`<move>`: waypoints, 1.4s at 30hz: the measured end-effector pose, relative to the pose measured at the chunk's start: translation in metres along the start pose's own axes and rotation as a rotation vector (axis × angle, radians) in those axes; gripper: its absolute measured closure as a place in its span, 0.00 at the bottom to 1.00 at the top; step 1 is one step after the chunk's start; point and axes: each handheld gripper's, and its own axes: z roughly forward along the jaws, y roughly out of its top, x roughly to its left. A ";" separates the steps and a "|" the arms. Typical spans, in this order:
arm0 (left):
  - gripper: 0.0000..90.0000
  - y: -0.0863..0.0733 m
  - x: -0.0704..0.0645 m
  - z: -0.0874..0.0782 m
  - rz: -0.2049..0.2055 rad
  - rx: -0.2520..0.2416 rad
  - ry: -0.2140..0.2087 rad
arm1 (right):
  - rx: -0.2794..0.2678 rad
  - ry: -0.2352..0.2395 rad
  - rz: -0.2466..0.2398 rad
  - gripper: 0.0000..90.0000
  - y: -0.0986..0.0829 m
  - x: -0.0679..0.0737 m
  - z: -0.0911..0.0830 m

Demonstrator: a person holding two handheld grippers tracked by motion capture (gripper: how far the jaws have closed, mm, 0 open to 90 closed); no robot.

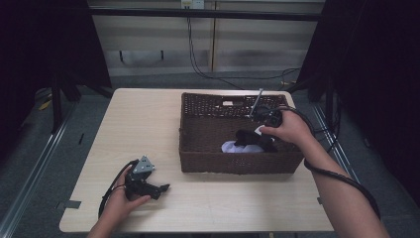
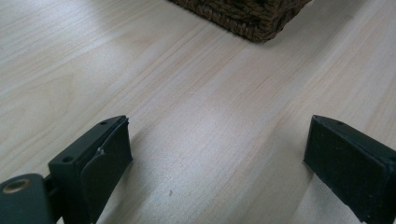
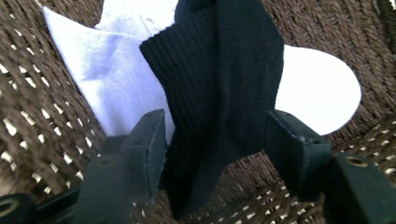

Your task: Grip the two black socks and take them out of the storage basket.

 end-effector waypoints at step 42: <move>0.07 0.000 0.000 0.000 0.005 -0.001 -0.004 | -0.034 0.068 0.024 0.90 0.017 -0.004 0.000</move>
